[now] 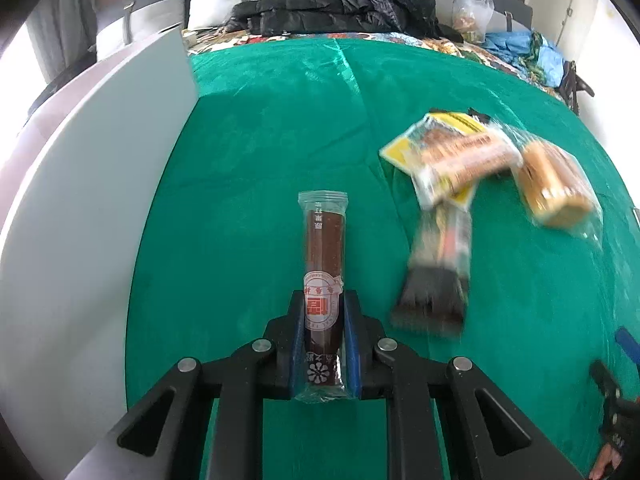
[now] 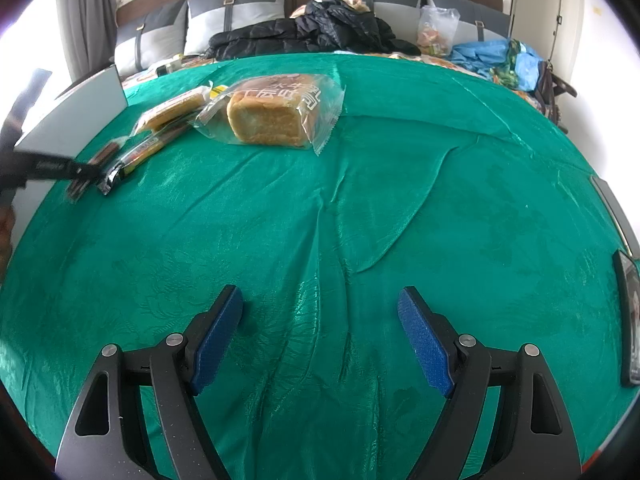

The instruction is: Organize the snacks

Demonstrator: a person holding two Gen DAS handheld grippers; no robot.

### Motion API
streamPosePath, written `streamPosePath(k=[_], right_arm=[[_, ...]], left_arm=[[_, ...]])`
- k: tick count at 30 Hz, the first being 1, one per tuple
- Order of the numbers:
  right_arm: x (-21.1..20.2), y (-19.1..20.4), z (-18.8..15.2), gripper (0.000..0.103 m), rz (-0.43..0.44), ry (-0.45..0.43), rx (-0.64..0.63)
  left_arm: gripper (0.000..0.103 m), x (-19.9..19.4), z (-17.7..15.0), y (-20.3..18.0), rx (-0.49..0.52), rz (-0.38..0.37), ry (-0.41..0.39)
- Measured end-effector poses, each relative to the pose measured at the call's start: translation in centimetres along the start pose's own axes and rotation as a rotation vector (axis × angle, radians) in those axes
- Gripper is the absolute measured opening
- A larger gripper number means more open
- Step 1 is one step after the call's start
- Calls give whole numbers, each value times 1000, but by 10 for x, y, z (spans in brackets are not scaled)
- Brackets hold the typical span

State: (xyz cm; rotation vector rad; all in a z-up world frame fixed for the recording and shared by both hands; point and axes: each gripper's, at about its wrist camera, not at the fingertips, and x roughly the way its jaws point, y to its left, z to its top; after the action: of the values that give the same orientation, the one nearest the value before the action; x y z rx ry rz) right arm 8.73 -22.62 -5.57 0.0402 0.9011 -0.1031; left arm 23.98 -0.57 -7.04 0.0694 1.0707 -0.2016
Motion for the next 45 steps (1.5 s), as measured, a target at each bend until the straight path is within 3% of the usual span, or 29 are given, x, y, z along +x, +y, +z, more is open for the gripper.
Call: streamPosePath(k=[7,11,12,13,15,19,25,45], right_arm=[[0,0,0,83,-1,0,0],[0,1,0,83,-2,0,0],[0,0,0,83,-1,0,0],[0,0,0,83,-1,0,0],[1,0,0,83,-2,0,1],[1,0,0,83,-2,0,1],[1,1,0,83,-3,1,2],[1,0,0,83,-4,2,3]], left_arm=[[18,-43,-78,12,-108,-35,-17],[24,-52,-96,11,-114,-29,-58],[34,-51,-96,12,-109,-39,-63],[54,-50,-94,12,-105,-43,-66],[83,-46,-91,15,-108,6,-69],[87,-38,-94,13,-54,83,-97],[103,-34,-95,19,-53,73,-103],[103,-33,-97,18,-51,75,-116]])
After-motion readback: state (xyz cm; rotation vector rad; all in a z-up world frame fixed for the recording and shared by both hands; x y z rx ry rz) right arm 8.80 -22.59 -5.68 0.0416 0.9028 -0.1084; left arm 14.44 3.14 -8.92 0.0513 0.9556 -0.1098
